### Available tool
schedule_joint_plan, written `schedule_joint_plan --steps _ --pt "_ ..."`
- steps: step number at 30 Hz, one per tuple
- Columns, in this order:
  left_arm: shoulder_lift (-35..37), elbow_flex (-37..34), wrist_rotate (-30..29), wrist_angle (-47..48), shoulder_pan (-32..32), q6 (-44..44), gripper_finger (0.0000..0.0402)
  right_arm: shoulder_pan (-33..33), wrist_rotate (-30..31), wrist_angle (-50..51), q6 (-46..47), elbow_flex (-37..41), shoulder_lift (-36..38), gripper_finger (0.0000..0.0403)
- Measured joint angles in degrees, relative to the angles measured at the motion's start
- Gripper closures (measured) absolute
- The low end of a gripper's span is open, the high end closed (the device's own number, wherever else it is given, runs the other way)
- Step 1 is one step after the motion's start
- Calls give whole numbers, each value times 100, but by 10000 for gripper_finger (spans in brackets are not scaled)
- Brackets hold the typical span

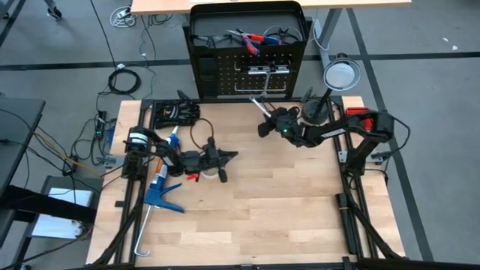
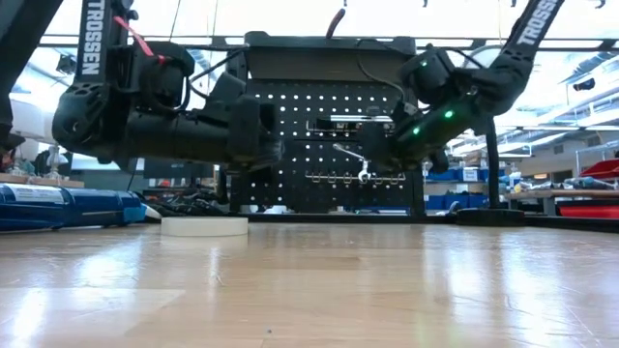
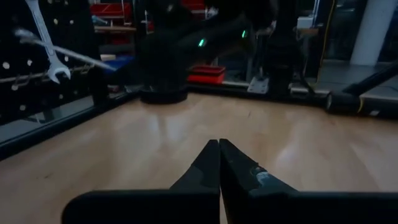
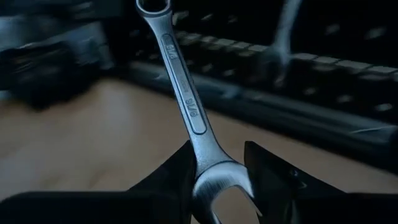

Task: Hang tools onto peg board
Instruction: Hang the silver wrench on the black peg board

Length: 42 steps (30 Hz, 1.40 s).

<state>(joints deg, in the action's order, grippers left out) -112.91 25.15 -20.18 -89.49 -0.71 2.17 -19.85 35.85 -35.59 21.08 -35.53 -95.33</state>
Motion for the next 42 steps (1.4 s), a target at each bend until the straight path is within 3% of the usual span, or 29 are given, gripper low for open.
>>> schedule_joint_plan --steps 8,20,31,42 --pt "43 17 24 -11 2 5 401 62 1464 -56 119 -573 -688 276" --pt "580 -283 730 285 316 506 401 125 2843 -164 -464 -601 -235 276" --pt "573 -436 1185 468 606 728 401 86 3499 199 -618 -599 -166 276" --pt "573 -442 1234 518 608 719 401 -95 3652 316 -585 -595 -163 276"
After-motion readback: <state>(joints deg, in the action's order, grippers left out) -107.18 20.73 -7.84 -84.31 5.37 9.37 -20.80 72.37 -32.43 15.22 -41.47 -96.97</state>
